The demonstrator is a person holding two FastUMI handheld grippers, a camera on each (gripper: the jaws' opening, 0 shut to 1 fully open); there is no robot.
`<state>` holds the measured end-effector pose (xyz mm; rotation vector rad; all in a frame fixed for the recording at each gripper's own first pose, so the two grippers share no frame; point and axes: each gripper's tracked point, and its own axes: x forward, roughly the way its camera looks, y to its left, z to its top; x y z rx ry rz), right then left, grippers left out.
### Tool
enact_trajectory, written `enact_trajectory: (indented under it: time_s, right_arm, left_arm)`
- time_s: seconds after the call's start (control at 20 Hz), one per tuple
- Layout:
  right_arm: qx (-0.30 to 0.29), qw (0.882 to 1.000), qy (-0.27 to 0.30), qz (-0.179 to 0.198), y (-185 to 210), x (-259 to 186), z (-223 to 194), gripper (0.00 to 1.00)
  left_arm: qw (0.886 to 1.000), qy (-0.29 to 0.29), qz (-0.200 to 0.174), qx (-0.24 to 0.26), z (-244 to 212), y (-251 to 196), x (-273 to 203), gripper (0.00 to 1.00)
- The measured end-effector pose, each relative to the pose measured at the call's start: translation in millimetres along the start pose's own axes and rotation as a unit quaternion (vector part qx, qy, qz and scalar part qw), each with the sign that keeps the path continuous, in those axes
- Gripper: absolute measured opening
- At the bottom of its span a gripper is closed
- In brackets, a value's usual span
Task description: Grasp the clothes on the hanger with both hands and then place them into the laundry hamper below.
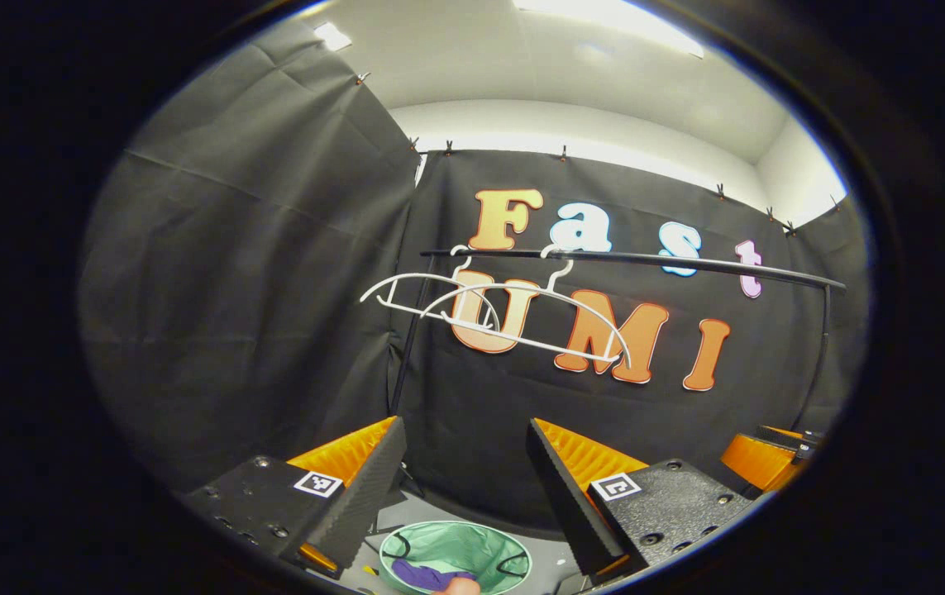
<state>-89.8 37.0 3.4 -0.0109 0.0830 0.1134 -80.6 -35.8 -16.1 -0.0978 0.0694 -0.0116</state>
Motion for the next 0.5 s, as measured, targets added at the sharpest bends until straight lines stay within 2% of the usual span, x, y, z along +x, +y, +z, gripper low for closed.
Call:
enact_trajectory:
  time_s: [0.5]
  right_arm:
    - [0.0, 1.0, -0.007, 0.001, -18, -10, -2, 0.89]
  left_arm:
    - [1.0, -0.01, 0.006, 0.016, -2, -12, -27, 0.9]
